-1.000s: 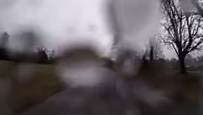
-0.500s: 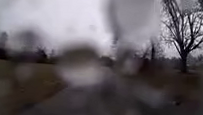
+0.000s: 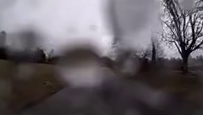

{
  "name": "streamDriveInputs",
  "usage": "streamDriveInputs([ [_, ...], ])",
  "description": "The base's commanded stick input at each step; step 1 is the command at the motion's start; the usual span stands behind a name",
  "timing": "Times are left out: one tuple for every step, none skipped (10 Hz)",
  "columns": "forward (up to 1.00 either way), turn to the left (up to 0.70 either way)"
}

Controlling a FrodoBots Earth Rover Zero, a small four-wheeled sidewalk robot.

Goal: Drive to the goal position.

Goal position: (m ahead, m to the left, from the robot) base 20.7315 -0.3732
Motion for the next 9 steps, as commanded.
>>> streamDriveInputs([
  [0.85, 0.0],
  [0.85, 0.0],
  [0.85, 0.0],
  [0.85, 0.0],
  [0.85, 0.0],
  [0.85, 0.0],
  [0.85, 0.0],
  [0.85, 0.0],
  [0.85, 0.0],
])
